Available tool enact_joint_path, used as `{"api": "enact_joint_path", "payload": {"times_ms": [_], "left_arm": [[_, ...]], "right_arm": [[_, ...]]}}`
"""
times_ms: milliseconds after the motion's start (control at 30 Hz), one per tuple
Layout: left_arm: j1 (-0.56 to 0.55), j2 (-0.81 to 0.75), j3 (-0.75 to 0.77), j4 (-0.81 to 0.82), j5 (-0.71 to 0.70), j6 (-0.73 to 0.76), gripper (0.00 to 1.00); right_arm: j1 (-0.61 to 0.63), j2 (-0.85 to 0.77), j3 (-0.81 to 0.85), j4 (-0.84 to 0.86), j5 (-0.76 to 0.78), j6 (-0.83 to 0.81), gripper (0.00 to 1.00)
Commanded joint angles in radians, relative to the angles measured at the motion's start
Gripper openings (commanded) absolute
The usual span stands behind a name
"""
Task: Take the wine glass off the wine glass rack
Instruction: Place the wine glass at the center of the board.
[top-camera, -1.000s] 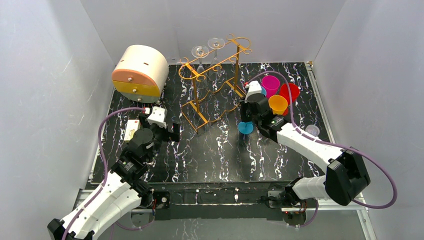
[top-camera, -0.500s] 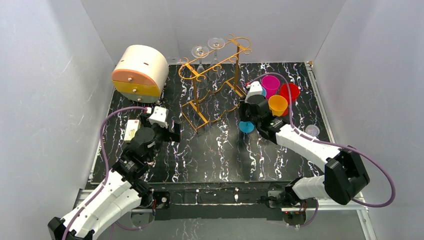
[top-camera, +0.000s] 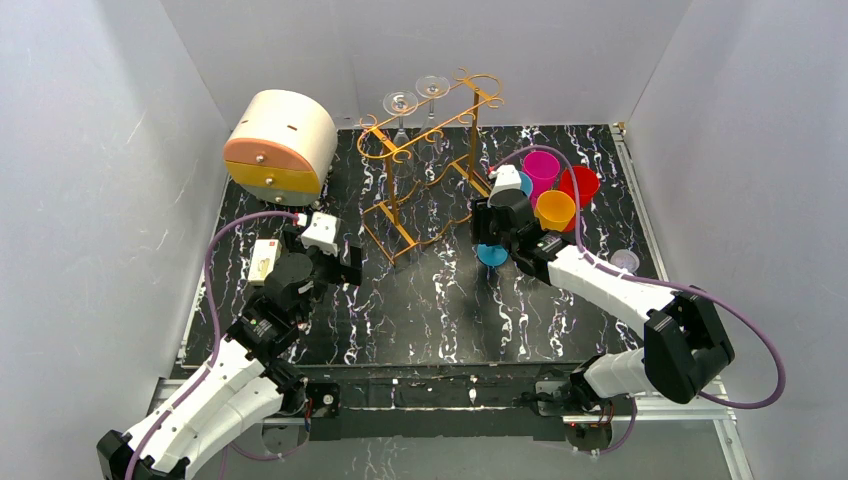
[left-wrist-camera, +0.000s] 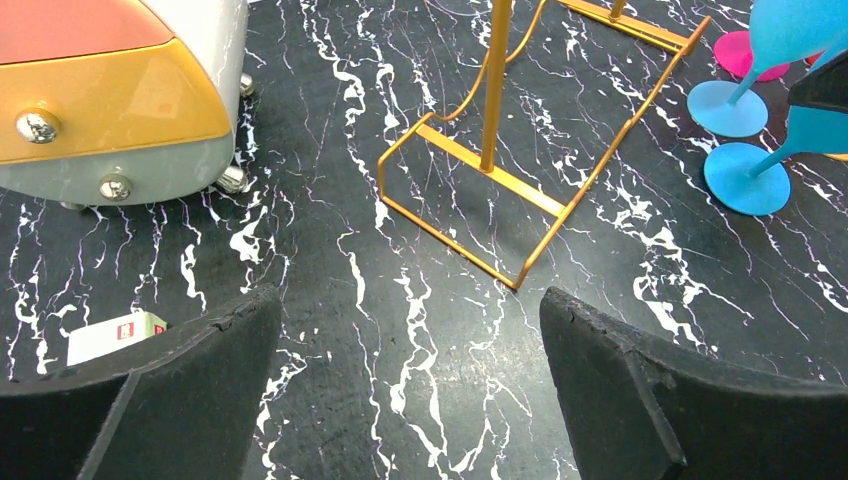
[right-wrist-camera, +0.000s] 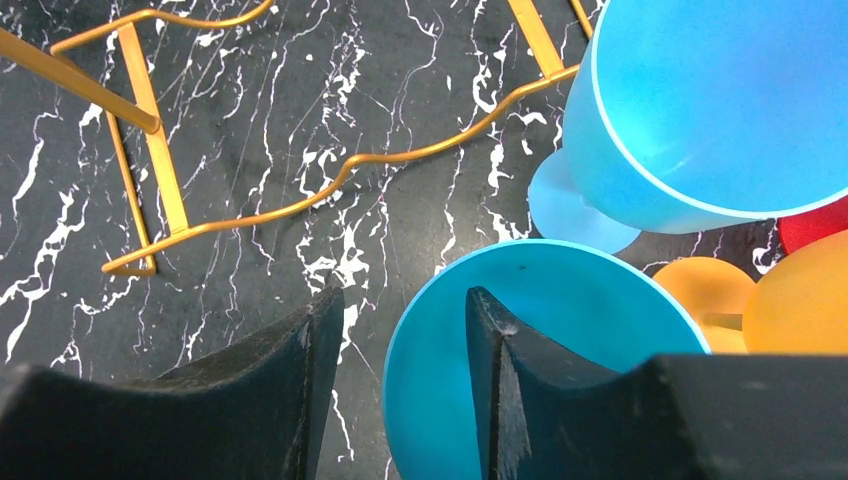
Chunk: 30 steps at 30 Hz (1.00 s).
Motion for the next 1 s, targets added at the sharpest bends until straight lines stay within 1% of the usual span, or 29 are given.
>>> {"api": "enact_joint_path", "payload": {"times_ms": [0,200,400,600,700,767,900,967], "left_arm": [[0.003,0.000,0.015,-0.002,-0.006,0.009,0.98],[0.003,0.013,0.021,-0.009,-0.006,0.006,0.98],[0.003,0.028,0.028,-0.019,-0.002,0.001,0.98],[0.003,0.033,0.028,-0.018,0.001,0.000,0.98],[0.003,0.032,0.028,-0.018,0.003,0.001,0.98],[0.003,0.033,0.030,-0.020,0.004,0.002,0.98],[0.003,0.036,0.030,-0.021,0.006,-0.002,0.98],[0.003,0.035,0.031,-0.023,0.005,-0.002,0.98]], "right_arm": [[-0.002,-0.035,0.028,0.001,-0.008,-0.006,0.57],[-0.001,-0.093,-0.004,0.059,-0.027,-0.036,0.63],[-0.002,-0.152,-0.021,0.086,-0.056,-0.055,0.64],[-0.002,-0.144,0.024,0.026,-0.099,-0.072,0.61],[0.000,-0.126,0.057,-0.052,-0.186,-0.105,0.56],[0.000,-0.121,0.066,-0.070,-0.223,-0.120,0.55],[0.001,-0.116,0.062,-0.081,-0.228,-0.136,0.53],[0.000,-0.101,0.070,-0.106,-0.189,-0.143,0.53]]}}
